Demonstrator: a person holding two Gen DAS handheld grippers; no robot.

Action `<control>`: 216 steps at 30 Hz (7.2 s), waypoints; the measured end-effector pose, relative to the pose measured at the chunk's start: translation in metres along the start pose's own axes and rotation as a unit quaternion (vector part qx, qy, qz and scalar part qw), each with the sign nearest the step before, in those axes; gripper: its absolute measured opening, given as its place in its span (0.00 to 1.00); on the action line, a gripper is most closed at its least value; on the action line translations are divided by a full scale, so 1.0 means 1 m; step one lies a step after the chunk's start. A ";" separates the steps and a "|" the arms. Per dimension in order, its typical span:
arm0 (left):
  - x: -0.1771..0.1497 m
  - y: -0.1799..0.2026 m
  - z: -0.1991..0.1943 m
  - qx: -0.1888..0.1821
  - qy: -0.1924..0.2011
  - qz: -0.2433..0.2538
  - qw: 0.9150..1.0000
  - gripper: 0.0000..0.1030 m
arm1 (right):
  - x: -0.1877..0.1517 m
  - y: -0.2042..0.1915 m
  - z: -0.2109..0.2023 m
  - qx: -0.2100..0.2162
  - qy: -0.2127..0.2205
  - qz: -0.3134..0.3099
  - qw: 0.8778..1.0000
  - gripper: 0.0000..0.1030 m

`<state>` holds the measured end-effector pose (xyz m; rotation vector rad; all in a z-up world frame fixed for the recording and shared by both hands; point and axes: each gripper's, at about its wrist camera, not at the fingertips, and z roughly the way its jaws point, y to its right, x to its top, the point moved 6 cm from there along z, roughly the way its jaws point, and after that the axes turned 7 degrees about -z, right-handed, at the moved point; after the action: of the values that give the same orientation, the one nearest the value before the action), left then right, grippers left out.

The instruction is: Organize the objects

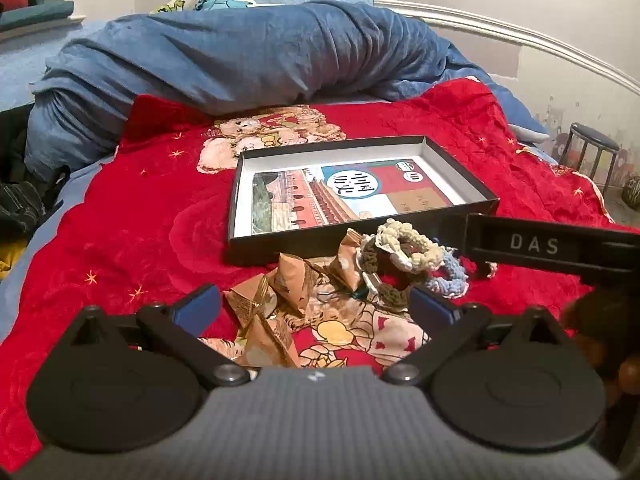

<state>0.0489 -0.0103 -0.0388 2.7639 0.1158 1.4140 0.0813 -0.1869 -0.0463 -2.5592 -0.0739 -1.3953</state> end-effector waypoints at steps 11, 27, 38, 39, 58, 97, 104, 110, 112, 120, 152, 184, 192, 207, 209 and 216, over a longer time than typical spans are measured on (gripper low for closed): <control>-0.003 -0.013 0.007 0.044 -0.029 -0.021 0.998 1.00 | -0.002 0.004 0.001 -0.029 -0.002 0.003 1.000 1.00; -0.016 -0.030 0.031 0.039 -0.080 -0.069 0.994 1.00 | -0.019 -0.016 0.014 -0.001 -0.065 -0.029 0.997 1.00; -0.025 -0.035 0.050 0.055 -0.098 -0.070 0.991 0.94 | -0.022 -0.026 0.038 0.025 -0.070 -0.029 0.997 0.82; -0.026 -0.036 0.051 0.055 -0.099 -0.071 0.991 0.92 | -0.023 -0.027 0.041 0.025 -0.071 -0.032 0.997 0.78; -0.037 -0.043 0.071 0.057 -0.135 -0.095 0.985 0.46 | -0.035 0.015 0.065 -0.049 -0.103 0.058 0.992 0.47; -0.024 -0.024 0.041 0.067 -0.086 -0.051 0.993 0.37 | -0.001 0.027 0.021 0.084 -0.034 0.198 0.976 0.10; -0.016 -0.020 0.031 0.035 -0.070 -0.065 0.995 0.37 | 0.004 0.025 0.015 0.101 -0.022 0.207 0.973 0.10; -0.004 -0.021 0.019 0.005 -0.042 -0.088 0.995 0.37 | 0.011 0.022 0.008 0.099 0.005 0.195 0.976 0.10; -0.003 -0.022 0.016 -0.002 -0.037 -0.094 0.995 0.37 | 0.013 0.021 0.006 0.097 0.009 0.189 0.977 0.10; 0.001 -0.016 0.009 -0.021 -0.023 -0.093 0.995 0.37 | 0.018 0.020 -0.001 0.107 0.022 0.186 0.977 0.10; 0.025 -0.016 -0.020 -0.060 0.050 -0.099 0.992 0.37 | 0.041 -0.017 -0.026 0.219 0.071 0.129 0.965 0.10; 0.071 -0.036 -0.015 -0.050 0.100 -0.114 0.987 0.37 | 0.073 0.003 -0.004 0.256 0.071 0.161 0.950 0.10; 0.089 -0.040 0.005 -0.031 0.089 -0.121 0.988 0.37 | 0.091 -0.005 0.033 0.253 0.070 0.177 0.949 0.10; 0.128 -0.039 0.079 -0.010 0.091 -0.120 0.989 0.37 | 0.106 -0.026 0.091 0.235 0.064 0.122 0.962 0.10; 0.122 -0.044 0.090 -0.013 0.081 -0.133 0.988 0.37 | 0.106 -0.028 0.098 0.237 0.066 0.118 0.962 0.10; 0.107 -0.056 0.112 -0.014 0.058 -0.149 0.987 0.37 | 0.096 -0.022 0.128 0.227 0.039 0.148 0.962 0.10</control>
<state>0.1995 0.0551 -0.0215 2.5064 0.4863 1.4768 0.2358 -0.1435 -0.0294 -2.0398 0.0035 -1.1992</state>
